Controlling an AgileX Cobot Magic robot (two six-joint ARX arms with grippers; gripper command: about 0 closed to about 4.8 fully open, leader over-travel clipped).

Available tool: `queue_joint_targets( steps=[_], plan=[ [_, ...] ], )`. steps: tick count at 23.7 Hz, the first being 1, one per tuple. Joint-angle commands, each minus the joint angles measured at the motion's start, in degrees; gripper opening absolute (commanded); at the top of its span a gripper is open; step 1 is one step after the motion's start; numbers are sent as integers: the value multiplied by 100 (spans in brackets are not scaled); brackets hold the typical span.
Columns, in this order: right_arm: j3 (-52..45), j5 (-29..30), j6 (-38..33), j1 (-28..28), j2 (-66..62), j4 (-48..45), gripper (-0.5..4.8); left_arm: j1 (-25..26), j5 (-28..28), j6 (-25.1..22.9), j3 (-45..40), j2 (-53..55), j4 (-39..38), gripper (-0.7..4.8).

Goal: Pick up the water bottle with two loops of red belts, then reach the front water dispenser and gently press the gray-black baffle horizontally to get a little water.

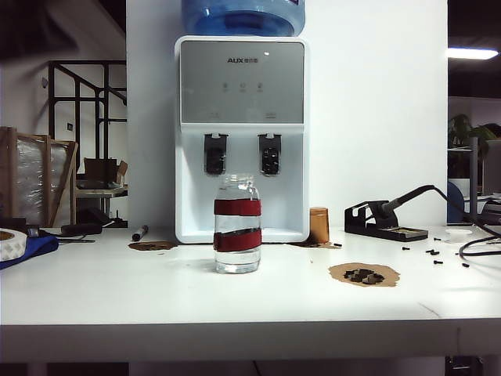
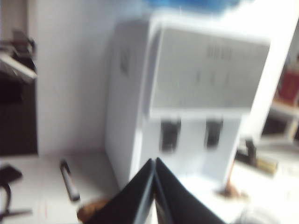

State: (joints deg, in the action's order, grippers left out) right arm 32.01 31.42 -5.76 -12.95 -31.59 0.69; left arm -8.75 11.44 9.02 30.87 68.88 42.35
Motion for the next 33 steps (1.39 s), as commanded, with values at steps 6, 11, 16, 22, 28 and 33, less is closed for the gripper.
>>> queue_joint_targets(
  steps=[6, 11, 16, 22, 28, 33],
  plan=[
    [909, 214, 77, 13, -1541, 562, -1, -35, 1340, -796, -11, 1735, 1043, 41],
    [1040, 90, 391, 13, -1650, 623, 74, -55, 1849, -997, -20, 2417, 1222, 250],
    [1067, 114, 675, 15, -1735, 1058, 244, -55, 2474, -1309, -17, 3202, 1687, 419],
    [1220, -752, 778, 15, -1899, 1228, 252, -190, 2905, -1309, -4, 4293, 2785, 479],
    [1241, -1084, 975, 15, -2124, 1231, 252, -643, 2850, -1292, 251, 4970, 3447, 479],
    [1241, -1064, 1132, 15, -2424, 1113, 252, -1001, 2417, -1285, 658, 5110, 3250, 479]
  ],
)
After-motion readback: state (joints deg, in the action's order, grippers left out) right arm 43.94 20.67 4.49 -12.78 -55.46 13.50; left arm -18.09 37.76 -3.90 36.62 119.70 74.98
